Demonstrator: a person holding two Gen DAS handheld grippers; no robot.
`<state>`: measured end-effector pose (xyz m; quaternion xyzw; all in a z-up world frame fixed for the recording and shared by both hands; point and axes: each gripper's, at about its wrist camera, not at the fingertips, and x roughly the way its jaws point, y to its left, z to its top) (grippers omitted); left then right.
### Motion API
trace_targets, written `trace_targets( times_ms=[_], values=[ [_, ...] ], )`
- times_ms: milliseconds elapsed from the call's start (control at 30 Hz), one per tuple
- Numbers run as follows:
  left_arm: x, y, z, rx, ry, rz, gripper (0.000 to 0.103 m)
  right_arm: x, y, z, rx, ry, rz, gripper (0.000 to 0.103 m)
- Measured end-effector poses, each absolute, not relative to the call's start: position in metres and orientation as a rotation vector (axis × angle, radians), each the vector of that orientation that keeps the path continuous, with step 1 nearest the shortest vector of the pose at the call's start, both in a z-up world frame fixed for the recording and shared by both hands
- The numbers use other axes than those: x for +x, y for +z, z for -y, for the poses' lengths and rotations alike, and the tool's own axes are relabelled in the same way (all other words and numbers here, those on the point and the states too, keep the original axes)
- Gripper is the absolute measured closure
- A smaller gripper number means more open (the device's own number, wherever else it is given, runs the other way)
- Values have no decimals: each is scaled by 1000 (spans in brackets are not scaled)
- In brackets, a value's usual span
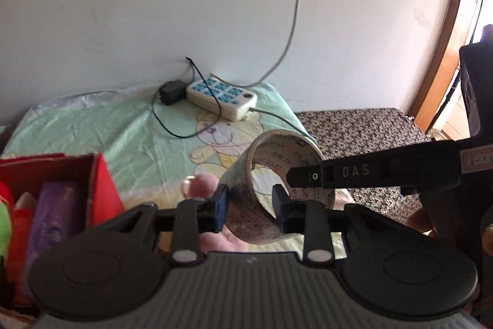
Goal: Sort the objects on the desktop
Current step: 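Carry the tape roll with the right gripper over the red box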
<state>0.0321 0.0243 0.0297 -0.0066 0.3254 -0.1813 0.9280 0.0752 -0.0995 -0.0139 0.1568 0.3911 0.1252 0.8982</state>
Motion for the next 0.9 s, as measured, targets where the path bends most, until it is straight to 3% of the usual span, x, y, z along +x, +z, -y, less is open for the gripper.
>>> trace_targets(
  times_ms=[333,667,900],
  values=[
    [22,47,-153,-58,-181,-622,71,95,7,-42,223,422,-779,90],
    [61,20,-225,-117,-123,-686,71,144,-21,-139,135,411,-884,93],
    [80,9,-247,-95,-92,-705,63,164,-27,-172,45,405,-891,91]
  ],
)
